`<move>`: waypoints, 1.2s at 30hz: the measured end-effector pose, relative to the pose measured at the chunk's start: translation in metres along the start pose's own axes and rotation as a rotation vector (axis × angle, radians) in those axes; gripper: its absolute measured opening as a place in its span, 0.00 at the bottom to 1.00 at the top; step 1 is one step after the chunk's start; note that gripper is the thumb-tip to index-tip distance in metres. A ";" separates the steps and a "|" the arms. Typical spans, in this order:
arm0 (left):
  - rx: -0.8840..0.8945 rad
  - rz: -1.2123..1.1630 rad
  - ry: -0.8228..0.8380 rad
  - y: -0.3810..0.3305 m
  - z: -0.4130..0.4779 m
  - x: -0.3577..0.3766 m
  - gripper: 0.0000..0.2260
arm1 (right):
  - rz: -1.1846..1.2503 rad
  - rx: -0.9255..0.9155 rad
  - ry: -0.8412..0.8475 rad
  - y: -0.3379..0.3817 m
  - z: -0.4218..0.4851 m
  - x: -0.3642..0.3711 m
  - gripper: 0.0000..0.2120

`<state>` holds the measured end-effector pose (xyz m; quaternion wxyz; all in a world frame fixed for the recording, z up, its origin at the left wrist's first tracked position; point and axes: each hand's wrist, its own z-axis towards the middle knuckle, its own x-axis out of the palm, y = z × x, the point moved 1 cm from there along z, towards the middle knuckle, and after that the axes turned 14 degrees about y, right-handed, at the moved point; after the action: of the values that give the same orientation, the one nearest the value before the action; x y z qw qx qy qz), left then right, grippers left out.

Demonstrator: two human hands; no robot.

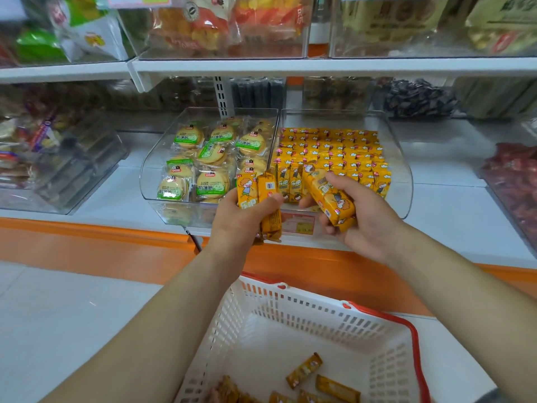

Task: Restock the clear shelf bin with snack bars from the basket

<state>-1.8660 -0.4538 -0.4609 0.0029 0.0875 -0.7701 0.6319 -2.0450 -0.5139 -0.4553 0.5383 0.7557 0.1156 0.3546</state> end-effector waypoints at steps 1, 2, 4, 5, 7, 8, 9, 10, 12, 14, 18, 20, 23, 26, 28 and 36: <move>-0.002 -0.001 0.002 -0.001 0.000 -0.001 0.12 | -0.021 0.001 -0.020 0.002 0.002 -0.001 0.18; -0.004 -0.003 0.003 -0.001 0.000 -0.002 0.12 | -0.049 0.010 -0.047 0.004 0.003 -0.002 0.17; -0.003 -0.006 0.001 -0.003 0.000 -0.004 0.12 | -0.085 0.012 -0.091 0.009 0.008 -0.008 0.16; 0.000 -0.007 0.001 -0.003 0.000 -0.005 0.12 | -0.086 0.001 -0.118 0.012 0.011 -0.012 0.15; 0.003 -0.009 -0.002 -0.004 0.000 -0.008 0.12 | -0.107 -0.024 -0.194 0.018 0.019 -0.022 0.13; 0.003 -0.007 -0.006 -0.005 0.001 -0.009 0.14 | -0.128 -0.039 -0.224 0.022 0.023 -0.027 0.13; 0.003 -0.003 -0.009 -0.005 0.001 -0.011 0.15 | -0.175 -0.052 -0.245 0.025 0.028 -0.032 0.14; 0.005 0.002 -0.010 -0.005 0.002 -0.012 0.15 | -0.280 -0.058 -0.262 0.028 0.033 -0.038 0.16; 0.006 0.008 -0.011 -0.004 0.003 -0.015 0.15 | -0.598 -0.076 -0.310 0.033 0.040 -0.048 0.20; 0.005 0.016 -0.015 -0.004 0.003 -0.018 0.15 | -0.800 -0.145 -0.378 0.036 0.046 -0.053 0.20; -0.003 0.029 -0.033 -0.001 0.004 -0.021 0.15 | -0.927 -0.285 -0.344 0.032 0.065 -0.054 0.19; -0.007 0.027 -0.037 0.001 0.005 -0.021 0.15 | -1.051 -0.314 -0.330 0.025 0.077 -0.052 0.18; -0.016 0.029 -0.036 0.004 0.006 -0.022 0.15 | -1.314 -0.278 -0.301 0.013 0.091 -0.050 0.23; -0.020 0.043 -0.037 0.007 0.008 -0.024 0.14 | -1.476 -0.201 -0.317 0.004 0.096 -0.053 0.25; -0.021 0.060 -0.035 0.009 0.009 -0.025 0.14 | -1.540 -0.181 -0.326 0.003 0.099 -0.057 0.22; -0.025 0.055 -0.020 0.007 0.006 -0.024 0.14 | -1.699 -0.073 -0.385 -0.002 0.102 -0.062 0.24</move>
<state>-1.8427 -0.4549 -0.4719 -0.0210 0.0727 -0.7800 0.6211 -2.0222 -0.6226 -0.5000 0.6546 0.4427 0.5358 -0.2973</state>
